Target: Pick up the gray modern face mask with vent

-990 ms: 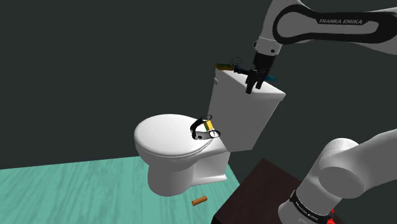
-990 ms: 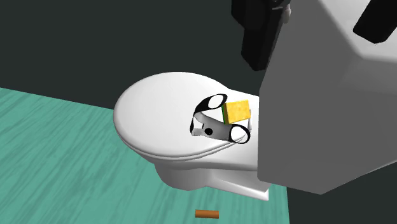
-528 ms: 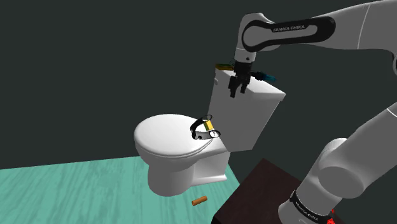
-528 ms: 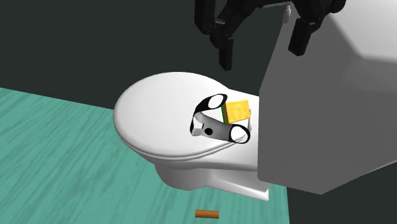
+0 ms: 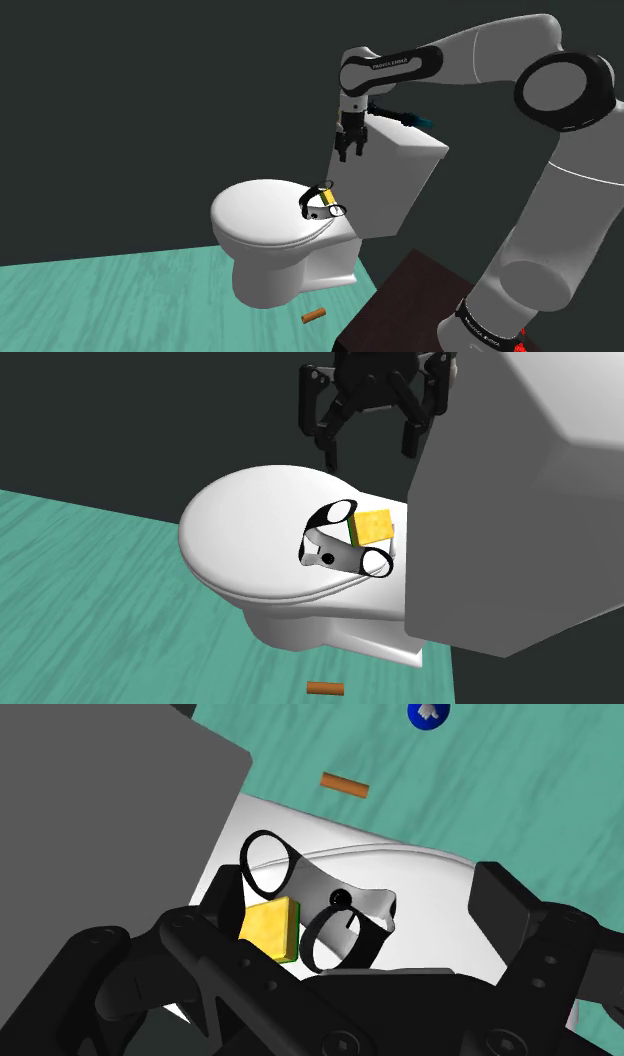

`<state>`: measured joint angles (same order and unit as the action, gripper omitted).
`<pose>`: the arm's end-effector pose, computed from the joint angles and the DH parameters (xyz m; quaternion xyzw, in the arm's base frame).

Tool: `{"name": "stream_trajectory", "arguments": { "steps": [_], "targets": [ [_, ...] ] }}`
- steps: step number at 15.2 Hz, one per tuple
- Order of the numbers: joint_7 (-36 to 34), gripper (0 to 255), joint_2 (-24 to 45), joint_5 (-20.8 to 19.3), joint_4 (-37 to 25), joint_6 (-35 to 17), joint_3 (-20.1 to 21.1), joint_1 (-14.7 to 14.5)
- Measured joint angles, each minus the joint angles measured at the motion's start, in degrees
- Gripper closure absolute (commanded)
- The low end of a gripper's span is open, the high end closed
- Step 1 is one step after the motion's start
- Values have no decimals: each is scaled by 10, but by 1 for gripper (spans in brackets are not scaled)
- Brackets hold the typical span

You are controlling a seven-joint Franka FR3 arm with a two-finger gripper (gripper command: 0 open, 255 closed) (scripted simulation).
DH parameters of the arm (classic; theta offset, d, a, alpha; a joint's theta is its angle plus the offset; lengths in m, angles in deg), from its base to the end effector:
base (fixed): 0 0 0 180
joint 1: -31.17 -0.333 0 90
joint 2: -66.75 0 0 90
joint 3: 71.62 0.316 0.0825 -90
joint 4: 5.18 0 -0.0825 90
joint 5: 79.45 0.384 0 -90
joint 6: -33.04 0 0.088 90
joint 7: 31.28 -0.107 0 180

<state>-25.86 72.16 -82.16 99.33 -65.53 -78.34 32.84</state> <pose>0.5598 -0.0852 0.4648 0.9945 -0.0203 -0.1013 0.0164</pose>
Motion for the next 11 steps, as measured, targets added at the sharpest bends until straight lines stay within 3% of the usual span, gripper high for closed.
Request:
{"name": "stream_trajectory", "arguments": {
  "steps": [11],
  "targets": [
    [16, 0, 295, 28, -273, 74, -4, 26]
  ]
}}
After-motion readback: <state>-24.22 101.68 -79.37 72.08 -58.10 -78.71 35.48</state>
